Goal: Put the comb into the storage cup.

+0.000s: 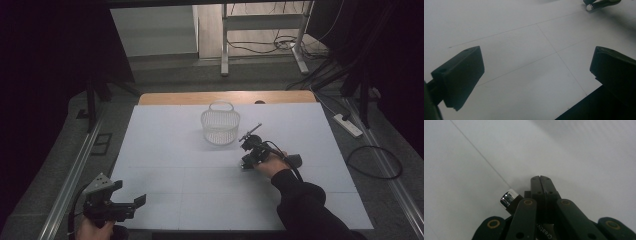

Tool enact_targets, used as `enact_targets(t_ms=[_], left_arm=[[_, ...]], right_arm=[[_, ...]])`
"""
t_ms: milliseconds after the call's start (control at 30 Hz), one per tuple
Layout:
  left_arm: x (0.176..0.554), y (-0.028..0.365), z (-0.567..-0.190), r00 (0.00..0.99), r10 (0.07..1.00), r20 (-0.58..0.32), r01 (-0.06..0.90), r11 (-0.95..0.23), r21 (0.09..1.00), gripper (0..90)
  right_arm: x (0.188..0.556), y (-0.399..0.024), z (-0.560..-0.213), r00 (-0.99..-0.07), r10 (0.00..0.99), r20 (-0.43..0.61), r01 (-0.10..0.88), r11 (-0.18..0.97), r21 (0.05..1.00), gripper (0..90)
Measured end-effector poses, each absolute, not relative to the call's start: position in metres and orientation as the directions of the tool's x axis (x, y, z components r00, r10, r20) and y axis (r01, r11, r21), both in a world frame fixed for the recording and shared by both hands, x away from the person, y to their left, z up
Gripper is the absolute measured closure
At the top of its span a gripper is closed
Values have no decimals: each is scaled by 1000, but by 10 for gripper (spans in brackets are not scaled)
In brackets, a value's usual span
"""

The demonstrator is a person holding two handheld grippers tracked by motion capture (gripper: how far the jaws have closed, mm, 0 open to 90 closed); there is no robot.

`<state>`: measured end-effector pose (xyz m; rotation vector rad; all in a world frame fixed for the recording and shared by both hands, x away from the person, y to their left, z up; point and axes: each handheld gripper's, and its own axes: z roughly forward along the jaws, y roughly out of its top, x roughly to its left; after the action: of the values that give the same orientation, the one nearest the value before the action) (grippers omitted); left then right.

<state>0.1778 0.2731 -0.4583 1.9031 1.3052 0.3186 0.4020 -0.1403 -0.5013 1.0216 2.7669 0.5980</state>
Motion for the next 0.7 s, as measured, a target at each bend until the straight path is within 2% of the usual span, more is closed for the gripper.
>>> enact_targets(t_ms=[700], left_arm=[[178,274,-458,436,872,-223,674,-152,723,0]], right_arm=[[367,-162,-502,-763,644,56,609,687,396,891]])
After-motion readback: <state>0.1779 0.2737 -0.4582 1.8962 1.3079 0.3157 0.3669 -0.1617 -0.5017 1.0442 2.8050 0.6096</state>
